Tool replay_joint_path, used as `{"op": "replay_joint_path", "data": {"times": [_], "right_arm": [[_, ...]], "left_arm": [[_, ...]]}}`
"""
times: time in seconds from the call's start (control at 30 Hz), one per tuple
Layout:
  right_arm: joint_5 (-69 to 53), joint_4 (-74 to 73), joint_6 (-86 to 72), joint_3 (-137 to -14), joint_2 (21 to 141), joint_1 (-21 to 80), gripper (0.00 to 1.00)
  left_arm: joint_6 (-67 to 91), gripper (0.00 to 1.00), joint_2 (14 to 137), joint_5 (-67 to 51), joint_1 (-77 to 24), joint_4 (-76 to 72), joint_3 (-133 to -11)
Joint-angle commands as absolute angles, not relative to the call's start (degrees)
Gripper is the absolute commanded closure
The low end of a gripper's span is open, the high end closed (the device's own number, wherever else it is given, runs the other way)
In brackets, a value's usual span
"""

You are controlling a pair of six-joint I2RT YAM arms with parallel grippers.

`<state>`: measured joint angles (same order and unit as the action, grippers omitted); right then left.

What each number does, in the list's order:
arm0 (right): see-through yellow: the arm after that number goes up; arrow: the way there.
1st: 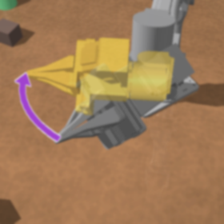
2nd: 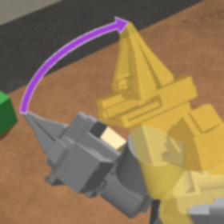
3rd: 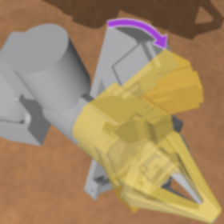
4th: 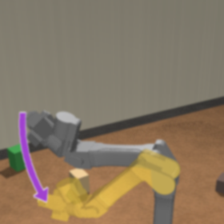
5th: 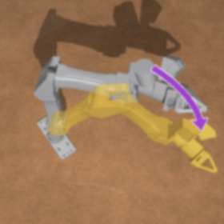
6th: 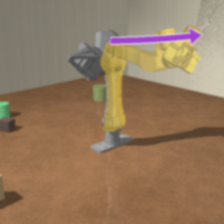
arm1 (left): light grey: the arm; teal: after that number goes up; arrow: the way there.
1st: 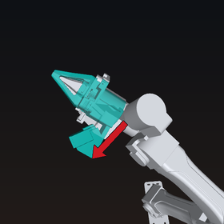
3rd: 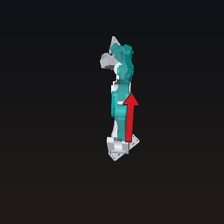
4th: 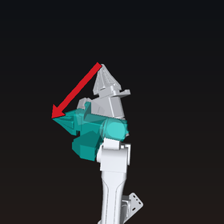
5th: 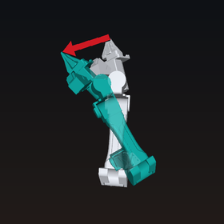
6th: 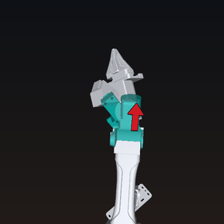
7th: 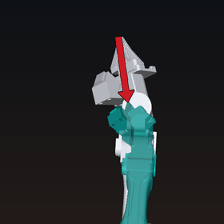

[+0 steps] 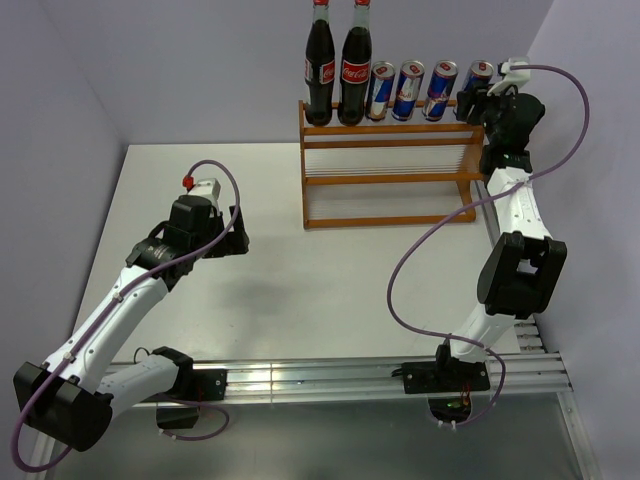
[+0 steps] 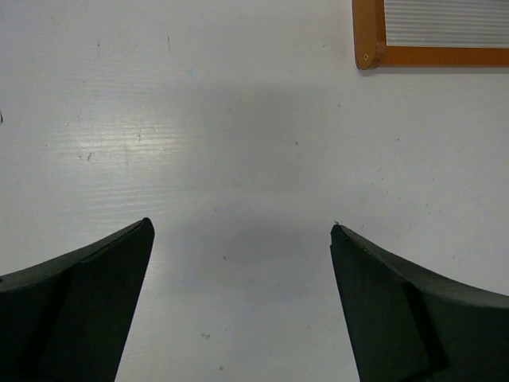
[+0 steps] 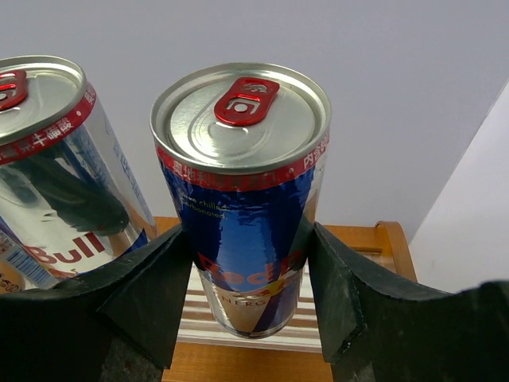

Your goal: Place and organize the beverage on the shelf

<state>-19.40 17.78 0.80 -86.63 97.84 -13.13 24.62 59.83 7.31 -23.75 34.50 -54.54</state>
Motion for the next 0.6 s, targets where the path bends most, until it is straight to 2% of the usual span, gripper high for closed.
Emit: {"op": "replay_joint_path", "data": {"times": [0.0, 0.07, 0.37, 0.5, 0.57], "right_arm": [[-18.63, 18.90, 0.09, -88.77, 96.59, -13.71, 0.34], [-18.98, 18.46, 0.09, -89.03, 96.42, -13.80, 0.25], [-18.19, 16.52, 0.44, -87.72, 94.14, -14.06, 0.21], [-18.37, 16.00, 1.14, -85.96, 92.03, -14.24, 0.10], [-17.93, 14.69, 1.67, -85.61, 91.41, -14.24, 0.09]], "left_arm": [[23.47, 0.00, 59.50, 6.07, -23.47, 32.34, -54.23], [23.47, 0.00, 59.50, 5.89, -23.47, 32.34, -54.32], [23.38, 0.01, 59.59, 5.45, -23.47, 32.25, -54.14], [23.55, 0.00, 59.41, 6.06, -23.47, 32.34, -54.32], [23.55, 0.00, 59.24, 5.54, -23.47, 32.17, -54.14]]}}
